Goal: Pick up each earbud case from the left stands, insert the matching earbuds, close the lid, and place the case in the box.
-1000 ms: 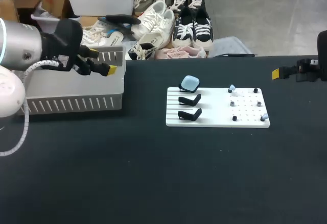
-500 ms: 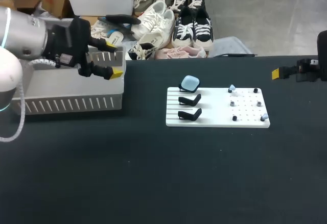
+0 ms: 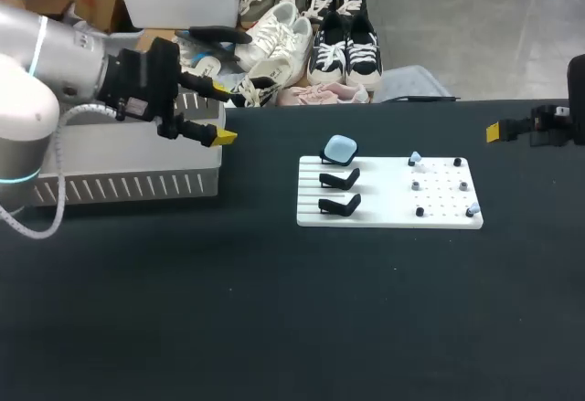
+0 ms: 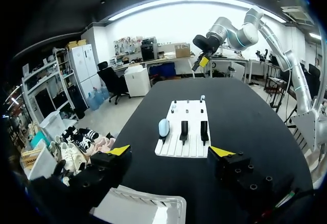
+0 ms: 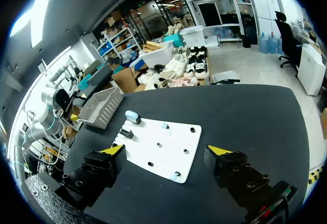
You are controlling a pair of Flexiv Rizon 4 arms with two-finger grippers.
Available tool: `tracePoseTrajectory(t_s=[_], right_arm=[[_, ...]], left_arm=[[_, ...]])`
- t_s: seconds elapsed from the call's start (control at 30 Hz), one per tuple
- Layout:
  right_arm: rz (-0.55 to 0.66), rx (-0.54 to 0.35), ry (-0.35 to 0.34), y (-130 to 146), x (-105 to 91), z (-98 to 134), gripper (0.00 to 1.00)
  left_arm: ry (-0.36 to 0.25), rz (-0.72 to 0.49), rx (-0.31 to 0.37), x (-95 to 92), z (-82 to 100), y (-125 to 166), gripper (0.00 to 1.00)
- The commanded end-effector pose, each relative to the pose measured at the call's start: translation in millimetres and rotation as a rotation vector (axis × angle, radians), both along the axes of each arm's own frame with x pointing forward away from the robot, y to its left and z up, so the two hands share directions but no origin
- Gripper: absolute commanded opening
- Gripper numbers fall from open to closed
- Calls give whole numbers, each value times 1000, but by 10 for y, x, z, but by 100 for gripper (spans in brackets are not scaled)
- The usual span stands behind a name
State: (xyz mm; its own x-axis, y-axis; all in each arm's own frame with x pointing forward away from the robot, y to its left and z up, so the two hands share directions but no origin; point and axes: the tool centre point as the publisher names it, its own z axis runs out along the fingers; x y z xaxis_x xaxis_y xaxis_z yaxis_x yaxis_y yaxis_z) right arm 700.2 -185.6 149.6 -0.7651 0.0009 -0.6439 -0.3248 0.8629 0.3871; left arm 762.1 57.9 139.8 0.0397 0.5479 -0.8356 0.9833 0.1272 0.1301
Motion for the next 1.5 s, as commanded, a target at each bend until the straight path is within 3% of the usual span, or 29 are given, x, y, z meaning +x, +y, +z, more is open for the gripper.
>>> tracePoseTrajectory(t_s=[0.03, 0.63, 0.97, 1.5], right_arm=[[2, 1, 0, -5, 4, -2, 100], [2, 1, 0, -5, 4, -2, 100], [2, 1, 0, -5, 4, -2, 100], [2, 1, 0, -5, 4, -2, 100]], left_arm=[[9, -33, -3, 122, -80, -132, 100], [-21, -130, -3, 311, -348, -513, 100], [39, -92, -24, 461, -500, -652, 100], [102, -114, -61, 514, -688, -969, 100]])
